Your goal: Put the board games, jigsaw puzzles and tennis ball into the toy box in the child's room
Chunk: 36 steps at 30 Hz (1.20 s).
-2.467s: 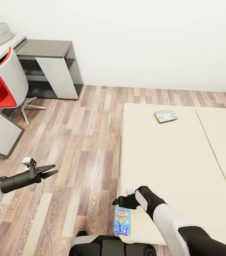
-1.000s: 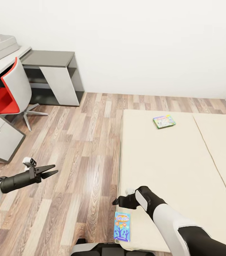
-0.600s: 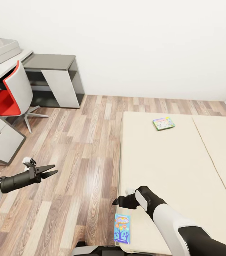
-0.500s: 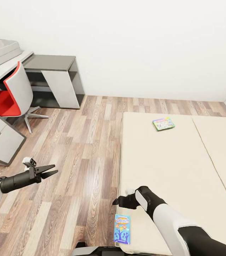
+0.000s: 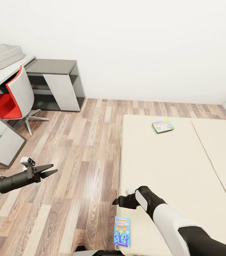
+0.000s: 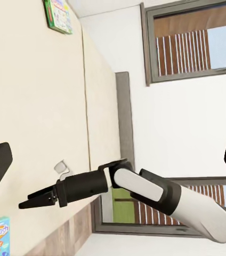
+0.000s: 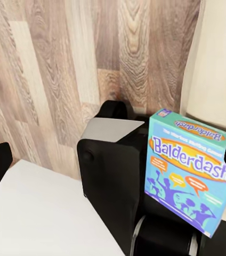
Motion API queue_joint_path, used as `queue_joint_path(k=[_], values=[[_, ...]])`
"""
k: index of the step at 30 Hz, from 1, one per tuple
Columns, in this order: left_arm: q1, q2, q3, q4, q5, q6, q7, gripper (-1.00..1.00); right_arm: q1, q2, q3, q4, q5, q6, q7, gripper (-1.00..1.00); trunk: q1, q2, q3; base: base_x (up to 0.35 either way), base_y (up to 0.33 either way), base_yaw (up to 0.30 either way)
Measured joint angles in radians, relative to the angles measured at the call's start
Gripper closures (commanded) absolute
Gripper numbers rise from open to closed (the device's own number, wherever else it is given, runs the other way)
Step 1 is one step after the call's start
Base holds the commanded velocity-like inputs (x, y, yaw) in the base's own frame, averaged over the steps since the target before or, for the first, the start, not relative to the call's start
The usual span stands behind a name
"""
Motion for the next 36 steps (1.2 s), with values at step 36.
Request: queue_joint_path(k=[36], values=[[0.000,0.001,0.000,0.017,-0.003,-0.004,0.001,-1.00,0.000,0.000,0.000,0.000,-0.002,-0.008,-0.002,-1.00,0.000,0.000,0.059,0.000,0.000,0.000]])
